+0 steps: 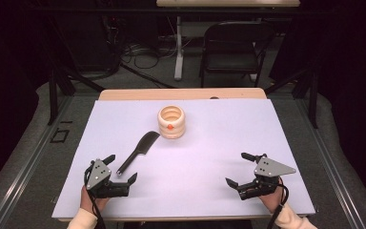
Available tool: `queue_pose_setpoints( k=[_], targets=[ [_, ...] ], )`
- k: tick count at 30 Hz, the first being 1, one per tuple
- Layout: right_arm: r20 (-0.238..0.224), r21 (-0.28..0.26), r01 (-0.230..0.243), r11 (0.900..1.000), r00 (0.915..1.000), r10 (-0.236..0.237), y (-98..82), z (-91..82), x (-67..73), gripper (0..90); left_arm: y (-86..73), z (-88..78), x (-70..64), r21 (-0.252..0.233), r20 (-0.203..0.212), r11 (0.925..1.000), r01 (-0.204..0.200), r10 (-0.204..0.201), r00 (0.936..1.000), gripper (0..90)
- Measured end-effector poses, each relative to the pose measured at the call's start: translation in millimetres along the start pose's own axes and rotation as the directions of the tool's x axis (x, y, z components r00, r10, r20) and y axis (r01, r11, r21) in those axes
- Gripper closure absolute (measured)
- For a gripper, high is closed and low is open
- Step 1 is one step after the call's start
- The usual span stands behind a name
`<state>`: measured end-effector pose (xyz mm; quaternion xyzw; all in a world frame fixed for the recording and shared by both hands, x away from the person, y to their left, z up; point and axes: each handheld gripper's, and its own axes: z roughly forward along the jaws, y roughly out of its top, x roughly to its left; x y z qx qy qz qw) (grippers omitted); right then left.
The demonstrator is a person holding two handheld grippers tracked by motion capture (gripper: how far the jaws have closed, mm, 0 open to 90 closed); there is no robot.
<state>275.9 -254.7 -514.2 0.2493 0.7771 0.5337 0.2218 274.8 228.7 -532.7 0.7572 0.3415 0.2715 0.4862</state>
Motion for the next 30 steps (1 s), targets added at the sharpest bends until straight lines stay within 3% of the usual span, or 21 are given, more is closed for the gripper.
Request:
queue_pose_setpoints(
  k=[10,22,24,30],
  targets=[
    [-0.008,0.003,-0.001,1.0,1.0,0.001,-1.1,2.6,-1.8,0.0,5.6,1.9,1.8,0.008,-0.023,1.0,0.004,-0.004,0.9997,0.2],
    [-0.016,0.015,0.003,1.0,0.9999,-0.003,-1.0,3.8,-0.6,0.0,18.6,9.1,9.1,0.101,-0.051,0.9947,0.022,-0.017,0.9985,0.2],
    [-0.015,0.014,0.006,1.0,0.9999,-0.005,-1.0,3.7,-0.7,0.0,21.4,12.0,9.8,0.157,-0.078,0.9875,-0.01,0.022,0.9967,0.3],
    [-0.014,0.021,0.006,1.0,0.9999,-0.005,-1.1,4.2,-0.5,0.0,28.7,21.0,14.6,0.191,-0.06,0.9815,0.0,0.011,0.9981,0.2]
  ],
)
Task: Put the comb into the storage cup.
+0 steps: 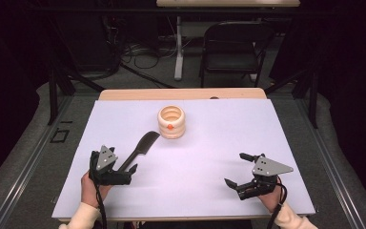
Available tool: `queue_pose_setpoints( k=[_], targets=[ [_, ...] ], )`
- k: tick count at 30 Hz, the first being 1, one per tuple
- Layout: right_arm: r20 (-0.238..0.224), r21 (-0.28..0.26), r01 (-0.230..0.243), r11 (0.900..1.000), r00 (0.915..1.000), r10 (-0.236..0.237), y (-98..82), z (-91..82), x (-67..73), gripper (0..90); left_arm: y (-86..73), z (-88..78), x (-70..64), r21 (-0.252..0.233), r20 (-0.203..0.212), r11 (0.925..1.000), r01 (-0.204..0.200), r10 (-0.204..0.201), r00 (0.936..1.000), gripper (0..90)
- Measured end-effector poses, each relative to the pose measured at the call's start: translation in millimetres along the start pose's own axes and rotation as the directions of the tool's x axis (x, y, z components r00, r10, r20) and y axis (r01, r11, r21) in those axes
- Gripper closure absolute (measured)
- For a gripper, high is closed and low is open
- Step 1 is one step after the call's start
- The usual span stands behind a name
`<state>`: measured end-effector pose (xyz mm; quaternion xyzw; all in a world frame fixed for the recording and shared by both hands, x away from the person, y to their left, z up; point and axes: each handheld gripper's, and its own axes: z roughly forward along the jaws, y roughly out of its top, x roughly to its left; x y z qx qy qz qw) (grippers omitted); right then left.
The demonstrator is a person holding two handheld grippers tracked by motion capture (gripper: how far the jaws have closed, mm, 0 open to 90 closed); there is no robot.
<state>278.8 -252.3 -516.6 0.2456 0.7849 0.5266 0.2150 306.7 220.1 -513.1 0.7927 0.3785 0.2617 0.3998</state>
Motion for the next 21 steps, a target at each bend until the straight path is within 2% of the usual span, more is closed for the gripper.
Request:
queue_pose_setpoints(
  k=[11,21],
  targets=[
    [-0.004,0.009,0.003,1.0,1.0,-0.003,-0.5,1.4,-0.2,0.0,10.1,10.1,2.9,0.026,0.03,0.9997,-0.004,0.003,0.9996,0.0],
    [-0.008,0.012,0.002,1.0,1.0,-0.002,-0.8,1.9,-0.6,0.0,15.7,19.1,6.4,0.07,0.049,0.9975,-0.004,0.001,0.9988,0.2]
  ],
)
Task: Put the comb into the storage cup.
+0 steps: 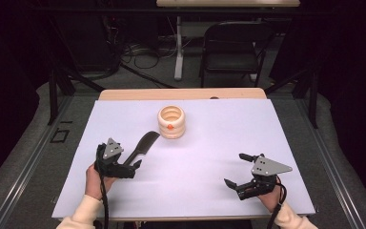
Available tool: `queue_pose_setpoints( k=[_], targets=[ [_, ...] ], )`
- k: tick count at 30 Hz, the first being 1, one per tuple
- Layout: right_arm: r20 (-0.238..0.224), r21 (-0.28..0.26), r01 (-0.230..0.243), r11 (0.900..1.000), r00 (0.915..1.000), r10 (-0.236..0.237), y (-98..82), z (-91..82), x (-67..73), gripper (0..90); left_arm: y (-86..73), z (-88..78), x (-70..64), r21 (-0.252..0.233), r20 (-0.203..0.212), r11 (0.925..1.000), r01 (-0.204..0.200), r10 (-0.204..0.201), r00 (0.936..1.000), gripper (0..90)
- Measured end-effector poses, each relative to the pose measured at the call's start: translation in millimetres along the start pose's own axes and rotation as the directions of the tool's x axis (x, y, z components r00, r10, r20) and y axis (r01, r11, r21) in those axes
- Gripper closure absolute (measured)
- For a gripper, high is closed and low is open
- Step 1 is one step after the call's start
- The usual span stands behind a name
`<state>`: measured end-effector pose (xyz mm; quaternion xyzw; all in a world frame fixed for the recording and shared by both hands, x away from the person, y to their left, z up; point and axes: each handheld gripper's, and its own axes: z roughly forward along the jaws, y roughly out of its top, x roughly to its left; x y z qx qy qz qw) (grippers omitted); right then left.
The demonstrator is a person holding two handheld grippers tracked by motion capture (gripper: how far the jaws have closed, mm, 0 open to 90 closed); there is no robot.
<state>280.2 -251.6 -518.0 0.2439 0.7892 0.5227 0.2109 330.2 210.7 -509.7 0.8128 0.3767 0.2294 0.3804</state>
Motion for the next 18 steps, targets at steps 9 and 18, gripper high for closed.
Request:
queue_pose_setpoints(
  k=[9,18],
  targets=[
    [0.0,0.006,0.001,1.0,1.0,-0.001,-0.2,0.8,0.1,0.0,7.2,8.8,6.4,0.041,0.029,0.9991,-0.003,0.001,0.9996,0.2],
    [-0.003,0.005,-0.002,1.0,1.0,0.002,-0.5,1.0,-0.4,0.0,10.6,16.6,13.8,0.11,0.048,0.994,0.0,-0.005,0.9988,0.2]
  ],
)
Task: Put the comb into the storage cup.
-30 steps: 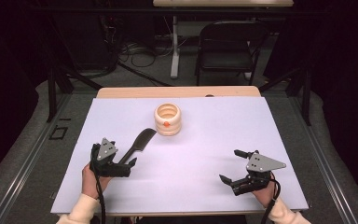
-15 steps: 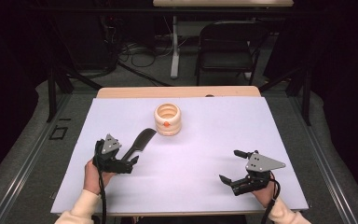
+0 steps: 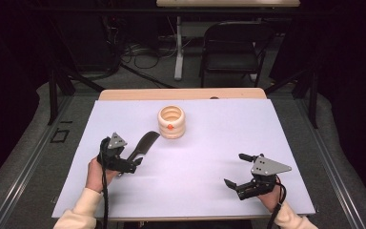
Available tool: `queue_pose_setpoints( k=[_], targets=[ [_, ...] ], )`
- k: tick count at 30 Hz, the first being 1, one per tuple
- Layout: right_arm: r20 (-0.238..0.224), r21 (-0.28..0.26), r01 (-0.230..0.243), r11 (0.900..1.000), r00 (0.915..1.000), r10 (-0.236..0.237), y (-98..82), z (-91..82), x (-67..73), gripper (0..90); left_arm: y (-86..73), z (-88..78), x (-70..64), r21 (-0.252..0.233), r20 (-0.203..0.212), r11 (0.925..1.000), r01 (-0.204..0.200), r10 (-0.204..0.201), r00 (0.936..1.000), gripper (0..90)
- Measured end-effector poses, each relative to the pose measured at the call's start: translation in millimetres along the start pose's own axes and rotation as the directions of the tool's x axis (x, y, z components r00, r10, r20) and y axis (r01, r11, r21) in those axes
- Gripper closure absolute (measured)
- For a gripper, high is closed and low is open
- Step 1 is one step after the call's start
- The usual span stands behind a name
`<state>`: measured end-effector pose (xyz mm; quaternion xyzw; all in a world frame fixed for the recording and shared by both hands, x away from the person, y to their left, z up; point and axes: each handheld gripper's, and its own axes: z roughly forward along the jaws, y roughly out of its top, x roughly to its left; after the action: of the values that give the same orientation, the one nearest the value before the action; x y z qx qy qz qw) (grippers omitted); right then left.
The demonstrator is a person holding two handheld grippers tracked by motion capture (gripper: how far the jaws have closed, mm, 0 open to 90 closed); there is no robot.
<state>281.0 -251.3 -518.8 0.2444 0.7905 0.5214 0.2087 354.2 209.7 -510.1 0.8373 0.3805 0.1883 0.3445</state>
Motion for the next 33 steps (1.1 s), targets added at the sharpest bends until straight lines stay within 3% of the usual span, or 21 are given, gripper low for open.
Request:
queue_pose_setpoints(
  k=[9,22,33],
  targets=[
    [-0.006,0.007,-0.003,1.0,1.0,0.003,-0.3,1.1,-0.4,0.0,2.9,5.9,6.8,0.059,0.016,0.9982,0.008,-0.009,0.9998,0.2],
    [-0.012,0.012,0.0,1.0,0.9999,0.0,-0.3,2.0,-0.9,0.0,12.3,13.3,9.5,0.118,-0.015,0.9929,0.01,-0.008,0.9999,0.2],
    [-0.014,0.014,0.004,1.0,0.9999,-0.004,-0.1,1.9,0.1,0.0,17.7,18.9,10.3,0.182,-0.038,0.9832,0.015,-0.008,0.9992,0.0]
  ],
)
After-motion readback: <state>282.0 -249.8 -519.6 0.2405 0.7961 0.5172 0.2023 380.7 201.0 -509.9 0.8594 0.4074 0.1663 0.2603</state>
